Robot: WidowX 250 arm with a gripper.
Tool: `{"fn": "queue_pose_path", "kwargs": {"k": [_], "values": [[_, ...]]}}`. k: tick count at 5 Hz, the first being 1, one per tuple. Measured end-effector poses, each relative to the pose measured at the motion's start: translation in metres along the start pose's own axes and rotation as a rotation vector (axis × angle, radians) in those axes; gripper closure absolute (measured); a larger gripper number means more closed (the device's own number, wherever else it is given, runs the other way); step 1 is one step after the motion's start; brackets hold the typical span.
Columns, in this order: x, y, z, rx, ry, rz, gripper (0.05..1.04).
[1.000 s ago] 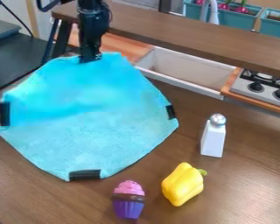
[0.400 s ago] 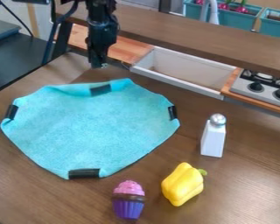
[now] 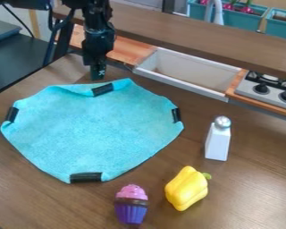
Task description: Unfold the fabric to the left
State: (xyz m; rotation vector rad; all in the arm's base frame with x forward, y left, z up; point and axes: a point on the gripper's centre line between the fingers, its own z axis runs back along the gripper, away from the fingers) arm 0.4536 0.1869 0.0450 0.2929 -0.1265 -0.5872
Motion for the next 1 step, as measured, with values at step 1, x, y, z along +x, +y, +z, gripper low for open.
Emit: {"fn": "queue_pose_path", "kwargs": {"k": [1], "values": [[-0.0108,-0.0201,0.0004,-0.031,-0.001,-0.012,0.083]]}}
